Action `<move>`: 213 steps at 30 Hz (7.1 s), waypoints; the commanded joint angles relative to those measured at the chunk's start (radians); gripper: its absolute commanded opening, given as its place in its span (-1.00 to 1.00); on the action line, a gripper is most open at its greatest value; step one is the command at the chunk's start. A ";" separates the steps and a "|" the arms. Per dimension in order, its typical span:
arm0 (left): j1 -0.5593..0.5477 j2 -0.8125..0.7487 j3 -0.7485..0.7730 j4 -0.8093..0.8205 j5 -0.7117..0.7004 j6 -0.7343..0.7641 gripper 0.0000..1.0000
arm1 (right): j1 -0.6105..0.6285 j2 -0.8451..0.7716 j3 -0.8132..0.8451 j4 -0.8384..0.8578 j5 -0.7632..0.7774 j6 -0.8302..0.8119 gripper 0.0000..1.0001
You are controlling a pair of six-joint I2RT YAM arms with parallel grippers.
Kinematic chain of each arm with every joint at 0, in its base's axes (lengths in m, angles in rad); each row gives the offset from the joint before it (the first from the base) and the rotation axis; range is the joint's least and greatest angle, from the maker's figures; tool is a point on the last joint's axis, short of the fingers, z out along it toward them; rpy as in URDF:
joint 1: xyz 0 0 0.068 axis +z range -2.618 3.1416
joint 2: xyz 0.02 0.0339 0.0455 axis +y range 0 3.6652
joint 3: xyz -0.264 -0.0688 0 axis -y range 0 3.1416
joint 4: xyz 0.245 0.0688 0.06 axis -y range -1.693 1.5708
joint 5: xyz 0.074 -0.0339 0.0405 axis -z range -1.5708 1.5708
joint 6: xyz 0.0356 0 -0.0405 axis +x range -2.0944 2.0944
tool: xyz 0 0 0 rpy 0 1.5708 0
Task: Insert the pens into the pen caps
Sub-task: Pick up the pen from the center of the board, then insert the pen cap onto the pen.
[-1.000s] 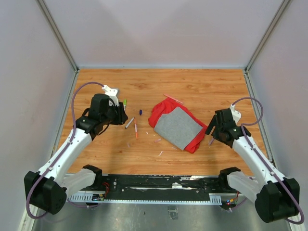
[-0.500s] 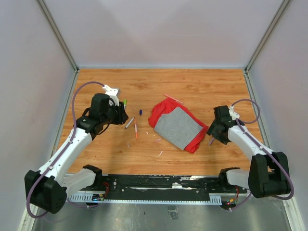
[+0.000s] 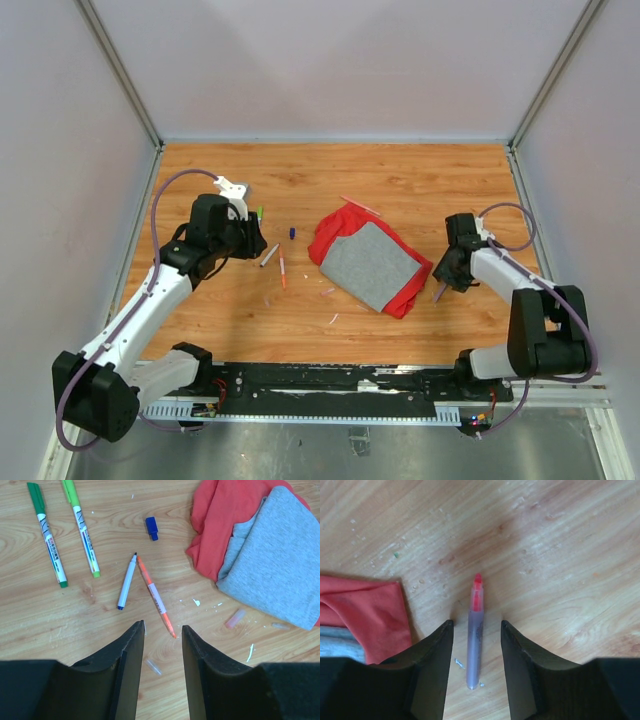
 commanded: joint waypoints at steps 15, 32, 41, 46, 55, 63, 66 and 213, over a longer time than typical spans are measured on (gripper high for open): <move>-0.004 -0.031 -0.007 0.017 -0.008 -0.001 -0.16 | -0.016 0.010 0.036 -0.069 -0.002 -0.043 -0.90; -0.098 -0.166 -0.106 0.149 0.033 -0.246 -0.05 | -0.011 -0.531 -0.124 0.195 -0.480 -0.156 -0.99; -0.347 -0.168 -0.194 0.348 -0.039 -0.357 -0.03 | 0.198 -0.600 -0.146 0.365 -0.498 -0.039 -0.99; -0.413 -0.168 -0.241 0.448 -0.009 -0.383 -0.02 | 0.445 -0.573 -0.177 0.548 -0.361 0.039 -0.99; -0.481 -0.149 -0.285 0.576 0.046 -0.400 0.00 | 0.684 -0.406 -0.203 0.903 -0.268 0.162 -0.99; -0.489 -0.123 -0.304 0.648 0.075 -0.438 0.00 | 0.767 -0.334 -0.236 1.143 -0.237 0.231 -0.99; -0.490 -0.114 -0.304 0.644 0.068 -0.437 -0.01 | 0.768 -0.328 -0.230 1.152 -0.251 0.244 -0.99; -0.119 -0.287 -0.018 -0.015 -0.154 -0.078 -0.99 | 0.880 0.024 0.072 0.596 -0.316 -0.133 -0.99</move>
